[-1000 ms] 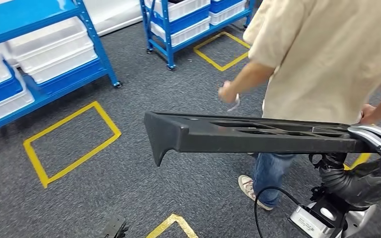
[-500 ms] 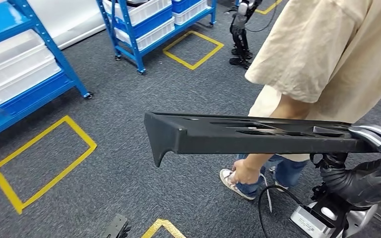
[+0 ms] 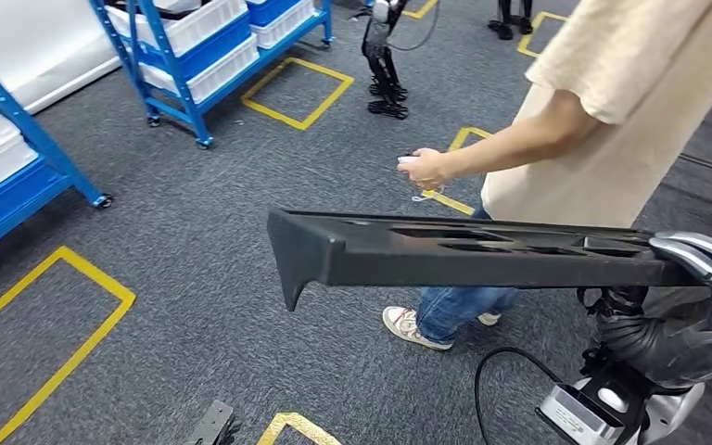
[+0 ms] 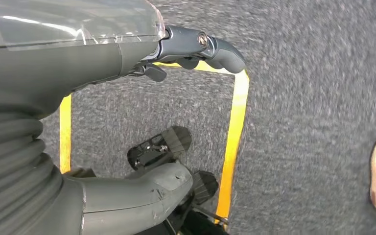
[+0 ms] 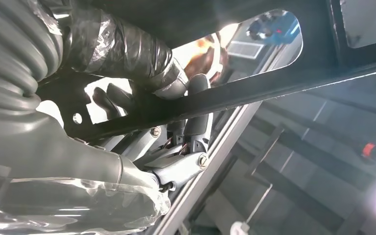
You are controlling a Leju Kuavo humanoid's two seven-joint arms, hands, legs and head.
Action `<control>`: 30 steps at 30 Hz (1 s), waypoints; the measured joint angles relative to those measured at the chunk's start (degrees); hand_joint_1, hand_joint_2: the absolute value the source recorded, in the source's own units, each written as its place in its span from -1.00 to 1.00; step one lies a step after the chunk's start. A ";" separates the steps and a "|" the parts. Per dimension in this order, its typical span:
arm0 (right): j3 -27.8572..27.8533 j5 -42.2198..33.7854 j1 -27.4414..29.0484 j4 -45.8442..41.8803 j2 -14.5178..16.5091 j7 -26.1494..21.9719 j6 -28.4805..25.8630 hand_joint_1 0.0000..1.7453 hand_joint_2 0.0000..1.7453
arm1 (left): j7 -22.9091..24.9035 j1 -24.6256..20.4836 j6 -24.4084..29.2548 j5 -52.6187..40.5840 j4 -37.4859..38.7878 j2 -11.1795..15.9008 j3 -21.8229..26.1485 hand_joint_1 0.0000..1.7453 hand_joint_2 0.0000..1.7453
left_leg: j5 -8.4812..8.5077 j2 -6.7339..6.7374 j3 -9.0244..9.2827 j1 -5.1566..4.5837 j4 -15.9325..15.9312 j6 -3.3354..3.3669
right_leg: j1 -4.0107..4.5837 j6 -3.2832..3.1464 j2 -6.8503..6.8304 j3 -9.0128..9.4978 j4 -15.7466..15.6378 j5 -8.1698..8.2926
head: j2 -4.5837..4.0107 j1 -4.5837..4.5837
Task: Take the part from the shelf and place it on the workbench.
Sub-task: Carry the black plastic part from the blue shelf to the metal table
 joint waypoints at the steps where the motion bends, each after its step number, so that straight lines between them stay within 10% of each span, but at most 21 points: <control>1: 0.00 0.03 -0.04 0.00 -0.02 0.00 0.00 1.00 1.00 | 0.00 -0.04 -0.01 0.01 0.00 -0.05 0.00 -1.00 1.00 | -0.31 0.62 -0.12 0.06 0.49 -0.27 | 0.02 0.04 -1.28 2.16 -3.62 1.15 | 0.00 0.01; 4: 0.01 0.07 -0.10 -0.05 -0.07 0.00 0.00 1.00 1.00 | -0.03 -0.12 0.04 0.01 0.00 -0.09 0.00 -1.00 1.00 | -1.20 2.14 -0.34 -0.28 1.89 -1.29 | 0.39 -1.01 -3.09 5.14 -9.07 2.22 | 0.00 -0.02; 6: 0.02 0.12 -0.08 -0.08 -0.11 0.00 -0.01 1.00 1.00 | -0.06 -0.24 0.06 0.01 0.00 -0.14 0.00 -1.00 1.00 | -1.37 3.07 -0.23 -0.37 2.04 -1.72 | 0.43 -1.76 -1.83 4.87 -8.97 2.50 | 0.00 -0.04; 9: 0.05 0.20 -0.17 -0.16 -0.17 0.00 -0.01 1.00 1.00 | -0.08 -0.49 0.06 0.01 0.00 -0.20 -0.01 -1.00 1.00 | -4.29 0.06 -1.55 0.05 5.60 -2.61 | 0.04 -2.62 -0.22 4.66 -9.24 3.02 | 0.00 -0.05; 12: 0.16 0.20 -0.21 -0.20 -0.20 0.00 0.00 1.00 1.00 | -0.07 -0.24 0.03 0.00 0.00 -0.20 -0.02 -1.00 1.00 | -9.57 -2.82 -6.49 0.28 16.74 -3.09 | 0.05 -3.07 1.64 4.34 -9.22 3.35 | 0.00 -0.04; 14: 0.18 0.20 -0.19 -0.20 -0.21 0.00 0.00 1.00 1.00 | -0.06 -0.14 0.02 -0.02 0.00 -0.20 -0.02 -1.00 1.00 | -9.31 -3.03 -7.68 0.28 19.16 -2.87 | 0.18 -3.13 3.06 4.22 -9.14 3.47 | 0.00 -0.04; 18: 0.21 0.23 -0.27 -0.20 -0.22 0.00 0.01 1.00 1.00 | -0.05 -0.38 0.03 -0.05 0.00 -0.11 -0.03 -1.00 1.00 | -2.29 -6.52 -1.45 0.23 5.59 -1.50 | 0.24 -2.66 5.78 4.06 -8.96 3.79 | 0.00 -0.03; 20: 0.22 0.27 -0.32 -0.20 -0.22 0.00 0.02 1.00 1.00 | -0.01 -0.40 0.05 -0.07 0.00 -0.03 -0.06 -1.00 1.00 | -1.73 -8.01 -0.12 0.05 2.45 -1.14 | -0.03 -1.96 6.97 3.65 -9.07 4.21 | 0.00 -0.04; 23: 0.22 0.28 -0.29 -0.22 -0.25 0.00 0.01 1.00 1.00 | 0.03 -0.52 0.05 -0.08 0.00 -0.17 -0.12 -1.00 1.00 | -1.02 -6.60 0.09 0.15 1.51 -0.66 | -0.11 -0.83 8.34 3.27 -9.60 4.87 | 0.00 -0.04; 27: 0.22 0.28 -0.41 -0.24 -0.37 0.00 0.00 1.00 1.00 | 0.01 -0.56 0.08 -0.06 0.00 -0.24 -0.17 -1.00 1.00 | -0.08 -3.93 0.09 0.30 0.35 0.20 | 0.27 -0.66 2.05 0.13 -2.80 -0.10 | 0.00 0.07; 30: 0.22 0.27 -0.35 -0.22 -0.39 0.00 0.00 1.00 1.00 | 0.04 -0.31 0.10 -0.06 0.00 -0.25 -0.18 -1.00 1.00 | -0.13 -1.48 -0.35 0.12 0.57 0.28 | 0.17 -0.19 0.96 -2.88 4.90 -3.22 | 0.00 0.06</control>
